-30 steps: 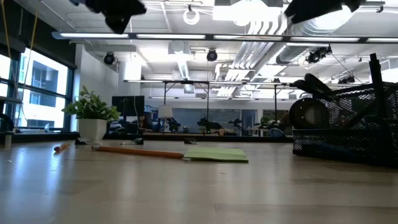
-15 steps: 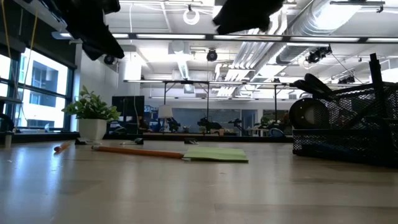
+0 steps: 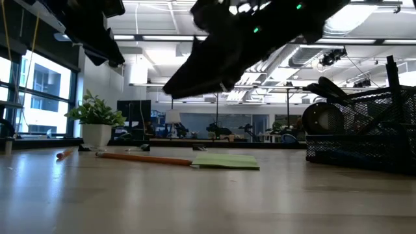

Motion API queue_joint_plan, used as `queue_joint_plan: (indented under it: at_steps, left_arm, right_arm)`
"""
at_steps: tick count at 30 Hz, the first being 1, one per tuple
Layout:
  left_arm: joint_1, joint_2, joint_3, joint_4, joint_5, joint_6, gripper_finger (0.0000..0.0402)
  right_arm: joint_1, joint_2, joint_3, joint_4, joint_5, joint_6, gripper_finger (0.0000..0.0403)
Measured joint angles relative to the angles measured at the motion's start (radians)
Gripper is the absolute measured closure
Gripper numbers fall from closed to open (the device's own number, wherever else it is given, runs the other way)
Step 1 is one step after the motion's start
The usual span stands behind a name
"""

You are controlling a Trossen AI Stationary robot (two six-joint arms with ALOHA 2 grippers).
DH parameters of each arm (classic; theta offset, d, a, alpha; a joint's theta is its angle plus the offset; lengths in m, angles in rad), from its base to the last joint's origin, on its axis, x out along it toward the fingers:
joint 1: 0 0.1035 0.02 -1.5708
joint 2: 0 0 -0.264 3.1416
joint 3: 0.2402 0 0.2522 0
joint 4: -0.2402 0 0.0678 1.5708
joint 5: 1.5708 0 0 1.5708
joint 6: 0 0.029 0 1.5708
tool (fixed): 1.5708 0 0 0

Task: Pick and place office supplies into organizer
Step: Put the orange pencil into the black desk organizer

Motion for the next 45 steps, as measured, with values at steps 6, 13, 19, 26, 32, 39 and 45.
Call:
queue_joint_plan:
  at_steps: [6, 13, 19, 26, 32, 39, 45]
  left_arm:
    - [0.0, 0.0, 0.006, 0.033, -0.009, 0.059, 0.0401]
    - [0.001, -0.057, 0.112, 0.075, -0.09, 0.194, 0.0401]
    - [0.0, -0.147, 0.16, 0.128, -0.104, 0.285, 0.0399]
    - [0.0, -0.202, 0.159, 0.121, -0.106, 0.324, 0.0399]
    - [0.0, -0.203, 0.159, 0.1, -0.104, 0.344, 0.04]
    - [0.0, -0.199, 0.158, 0.052, -0.105, 0.356, 0.0401]
    - [0.0, -0.198, 0.158, 0.019, -0.105, 0.356, 0.0399]
  right_arm:
    - [-0.024, 0.096, 0.101, -0.044, -0.057, 0.004, 0.0242]
    - [-0.03, 0.231, 0.313, -0.3, -0.034, 0.004, 0.0242]
    - [-0.036, 0.33, 0.419, -0.354, -0.039, 0.027, 0.0242]
    - [-0.041, 0.351, 0.413, -0.35, 0.017, 0.09, 0.0263]
    - [-0.043, 0.35, 0.411, -0.363, 0.011, 0.117, 0.0318]
    - [-0.041, 0.352, 0.41, -0.38, 0.035, 0.135, 0.0393]
    - [-0.041, 0.353, 0.41, -0.384, 0.033, 0.162, 0.0372]
